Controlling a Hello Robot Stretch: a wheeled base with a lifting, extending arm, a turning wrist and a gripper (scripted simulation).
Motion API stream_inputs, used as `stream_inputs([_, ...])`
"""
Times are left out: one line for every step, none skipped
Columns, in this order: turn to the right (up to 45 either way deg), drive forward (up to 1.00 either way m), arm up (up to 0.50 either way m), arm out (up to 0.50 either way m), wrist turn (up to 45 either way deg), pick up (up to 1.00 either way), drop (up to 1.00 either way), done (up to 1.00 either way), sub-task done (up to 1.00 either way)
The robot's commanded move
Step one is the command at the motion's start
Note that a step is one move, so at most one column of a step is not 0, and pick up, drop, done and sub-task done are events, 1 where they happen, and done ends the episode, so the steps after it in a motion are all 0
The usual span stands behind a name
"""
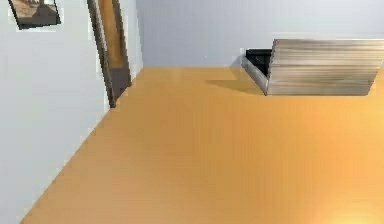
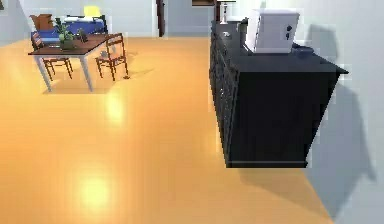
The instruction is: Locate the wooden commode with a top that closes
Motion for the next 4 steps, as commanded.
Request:
stream_inputs([45.0, 0.00, 0.00, 0.00, 0.0, 0.00, 0.00, 0.00, 0.00])
stream_inputs([39.0, 0.00, 0.00, 0.00, 0.0, 0.00, 0.00, 0.00, 0.00])
stream_inputs([0.0, 1.00, 0.00, 0.00, 0.0, 0.00, 0.00, 0.00, 0.00])
stream_inputs([-12.0, 0.00, 0.00, 0.00, 0.0, 0.00, 0.00, 0.00, 0.00])
